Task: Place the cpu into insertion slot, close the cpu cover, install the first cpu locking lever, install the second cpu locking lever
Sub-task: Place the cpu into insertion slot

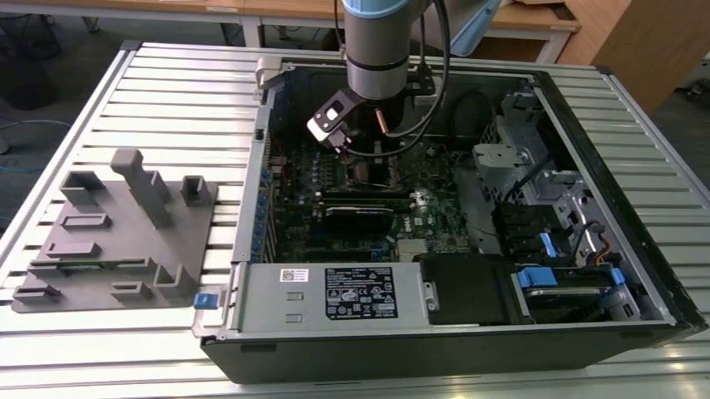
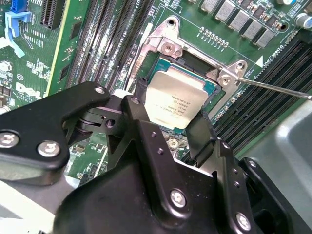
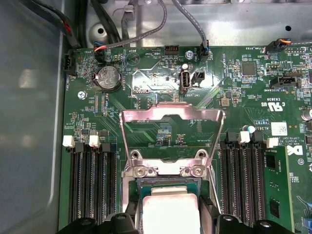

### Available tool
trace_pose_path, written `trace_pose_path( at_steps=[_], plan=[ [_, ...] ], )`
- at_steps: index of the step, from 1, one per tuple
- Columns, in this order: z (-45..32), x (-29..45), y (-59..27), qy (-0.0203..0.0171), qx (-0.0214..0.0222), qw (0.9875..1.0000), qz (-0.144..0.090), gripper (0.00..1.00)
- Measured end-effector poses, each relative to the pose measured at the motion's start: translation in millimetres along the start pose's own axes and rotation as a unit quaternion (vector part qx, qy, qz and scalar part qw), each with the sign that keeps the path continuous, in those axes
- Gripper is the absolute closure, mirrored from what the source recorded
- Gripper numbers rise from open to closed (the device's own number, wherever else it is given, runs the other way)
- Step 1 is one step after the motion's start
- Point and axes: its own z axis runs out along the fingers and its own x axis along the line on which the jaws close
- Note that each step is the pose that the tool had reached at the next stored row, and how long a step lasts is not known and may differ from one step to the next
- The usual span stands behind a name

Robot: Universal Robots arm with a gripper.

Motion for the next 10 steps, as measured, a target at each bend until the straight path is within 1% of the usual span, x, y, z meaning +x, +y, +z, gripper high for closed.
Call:
trace_pose_path(
  at_steps=[4,6,10],
  plan=[
    [-1.1,0.2,0.4,0.0004,-0.0003,1.0,0.0,0.43],
    [-3.0,0.0,0.6,0.0,0.0,1.0,0.0,0.43],
    [-4.0,0.1,0.8,-0.0001,0.0,1.0,0.002,0.43]
  ],
)
